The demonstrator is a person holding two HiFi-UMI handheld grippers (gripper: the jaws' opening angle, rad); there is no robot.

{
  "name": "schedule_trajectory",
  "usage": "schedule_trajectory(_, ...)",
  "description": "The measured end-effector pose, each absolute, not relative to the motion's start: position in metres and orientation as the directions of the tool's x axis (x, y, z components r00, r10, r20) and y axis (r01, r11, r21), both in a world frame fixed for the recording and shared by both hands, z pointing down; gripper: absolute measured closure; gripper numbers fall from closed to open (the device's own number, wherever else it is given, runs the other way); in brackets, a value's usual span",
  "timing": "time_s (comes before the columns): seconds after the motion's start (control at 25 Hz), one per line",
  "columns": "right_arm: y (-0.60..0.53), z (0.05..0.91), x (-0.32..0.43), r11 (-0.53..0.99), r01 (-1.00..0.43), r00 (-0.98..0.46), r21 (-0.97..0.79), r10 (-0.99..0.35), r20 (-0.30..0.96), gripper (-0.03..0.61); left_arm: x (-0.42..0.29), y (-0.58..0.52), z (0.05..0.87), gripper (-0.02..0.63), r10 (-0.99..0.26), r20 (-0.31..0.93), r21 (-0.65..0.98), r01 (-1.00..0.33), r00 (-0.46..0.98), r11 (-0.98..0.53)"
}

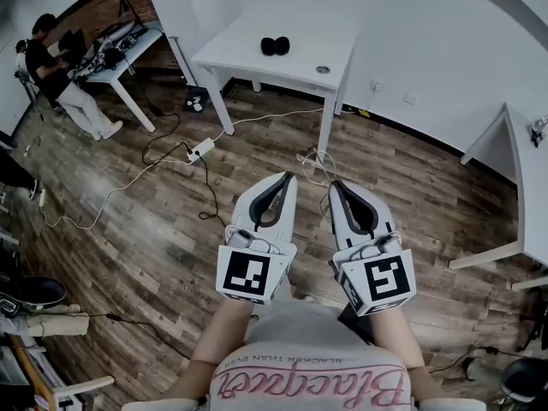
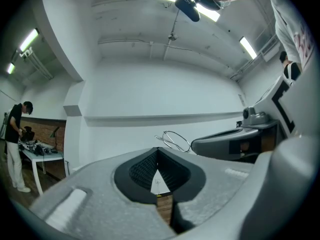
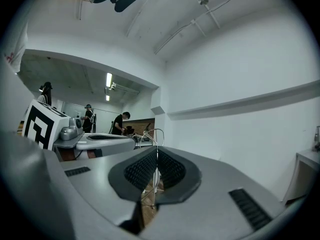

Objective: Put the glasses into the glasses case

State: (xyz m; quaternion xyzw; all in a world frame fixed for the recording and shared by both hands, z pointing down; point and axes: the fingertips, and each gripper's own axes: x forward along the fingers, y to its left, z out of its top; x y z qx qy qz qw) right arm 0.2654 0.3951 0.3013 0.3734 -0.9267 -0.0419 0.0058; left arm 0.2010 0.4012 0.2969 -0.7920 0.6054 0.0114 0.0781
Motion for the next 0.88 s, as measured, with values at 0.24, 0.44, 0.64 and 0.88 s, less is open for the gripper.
schedule_trajectory(0.24,0.354,0.3,0.23,0.714,-0.698,-0.715,0.053,-0.699,-0.018,0.565,0.159,0.359,0.293,0.609,-0.96,-0.108,-0.095,-0.964,0.259,-0.249)
schedule_trajectory(0.44,0.32,0.304,0.198,0.711,-0.702,-0.712,0.046,-0.702,-0.005,0.565,0.126,0.323,0.291,0.609,-0.959,-0.107,-0.098,-0.963,0.261,-0.251)
schedule_trajectory(0.64,0.287,0.306,0.164,0.711,-0.701,-0.712,0.046,-0.702,0.009,0.565,0.092,0.29,0.294,0.609,-0.959,-0.101,-0.102,-0.962,0.265,-0.255)
schedule_trajectory(0.88,0.249,0.309,0.12,0.706,-0.706,-0.705,0.054,-0.708,0.035,0.566,0.051,0.249,0.295,0.609,-0.954,-0.097,-0.089,-0.957,0.285,-0.277)
